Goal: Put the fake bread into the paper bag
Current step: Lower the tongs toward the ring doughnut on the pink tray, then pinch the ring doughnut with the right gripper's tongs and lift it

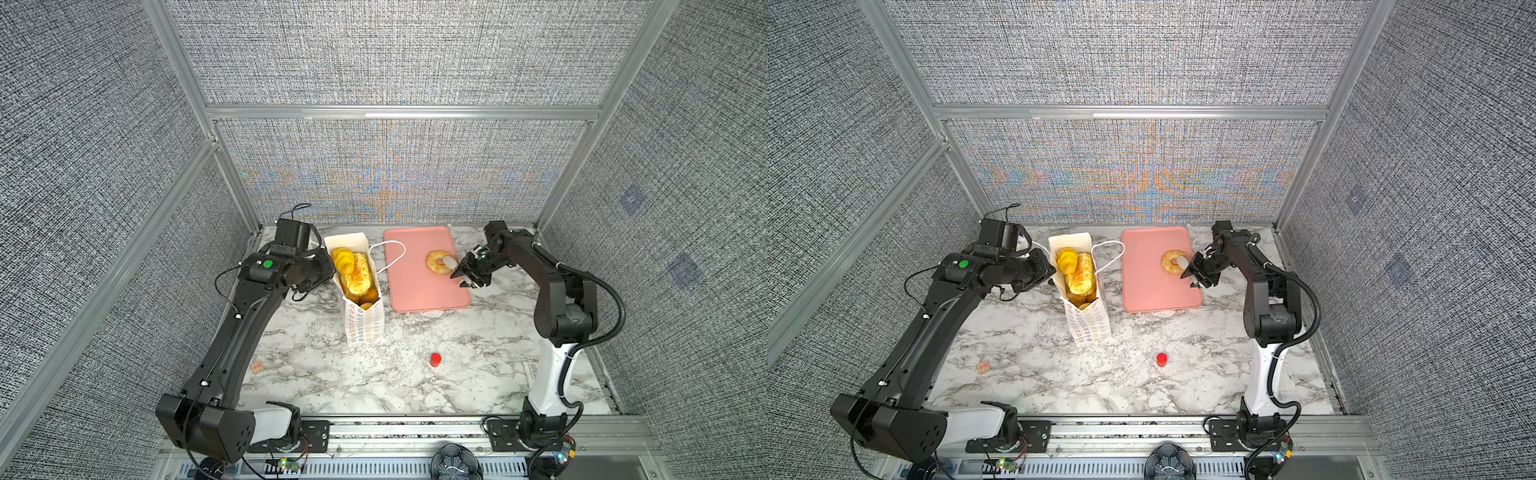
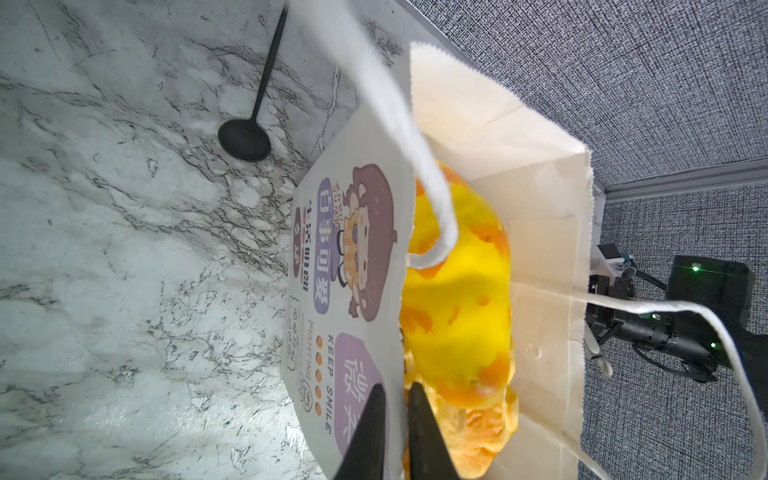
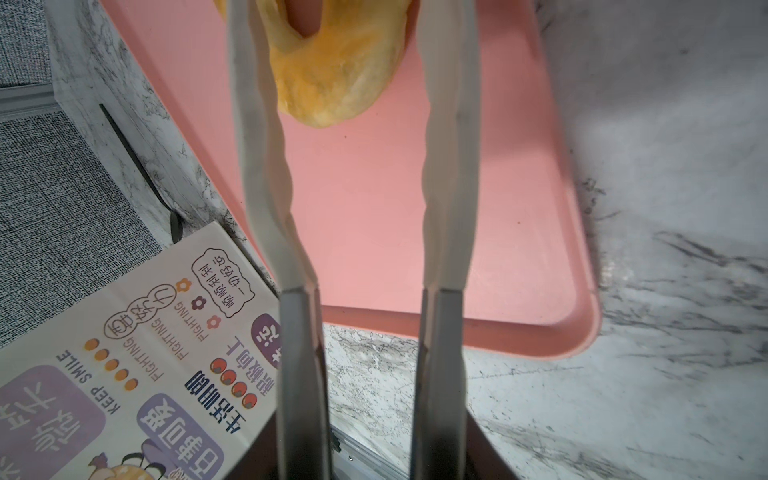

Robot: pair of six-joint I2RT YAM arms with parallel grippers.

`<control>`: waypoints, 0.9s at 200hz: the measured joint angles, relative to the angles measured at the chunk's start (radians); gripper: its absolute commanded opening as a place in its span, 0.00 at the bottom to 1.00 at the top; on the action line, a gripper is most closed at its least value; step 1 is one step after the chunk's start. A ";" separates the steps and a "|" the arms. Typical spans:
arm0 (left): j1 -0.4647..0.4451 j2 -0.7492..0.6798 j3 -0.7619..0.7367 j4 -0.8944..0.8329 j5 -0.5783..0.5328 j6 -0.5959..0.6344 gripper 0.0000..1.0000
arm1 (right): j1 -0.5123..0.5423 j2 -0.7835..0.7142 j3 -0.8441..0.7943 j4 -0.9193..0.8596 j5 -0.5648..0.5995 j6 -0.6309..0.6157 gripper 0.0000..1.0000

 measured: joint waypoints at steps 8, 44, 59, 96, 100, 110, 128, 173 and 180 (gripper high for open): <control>0.000 0.001 0.000 0.000 -0.002 0.000 0.15 | 0.000 0.005 0.003 -0.001 -0.001 0.000 0.42; 0.000 0.003 0.000 0.000 -0.003 -0.004 0.14 | 0.000 0.031 0.024 -0.004 -0.010 -0.007 0.41; 0.000 0.003 0.000 0.000 -0.003 -0.004 0.14 | 0.000 0.042 0.036 -0.007 -0.012 -0.010 0.41; 0.000 0.006 0.000 0.000 -0.014 -0.004 0.15 | 0.000 0.070 0.055 -0.009 -0.016 -0.013 0.38; 0.000 0.007 0.000 0.000 -0.014 -0.004 0.14 | 0.000 0.073 0.057 -0.010 -0.016 -0.014 0.38; 0.000 0.007 0.000 -0.001 -0.014 -0.004 0.14 | 0.000 0.079 0.061 -0.012 -0.016 -0.014 0.36; 0.000 0.007 0.000 -0.001 -0.018 -0.004 0.14 | 0.000 0.087 0.069 -0.015 -0.014 -0.014 0.33; 0.000 0.009 0.004 -0.003 -0.020 -0.011 0.15 | 0.000 0.072 0.071 -0.016 -0.003 -0.014 0.28; 0.000 0.010 0.007 -0.003 -0.021 -0.011 0.15 | 0.000 0.064 0.071 -0.016 0.000 -0.014 0.27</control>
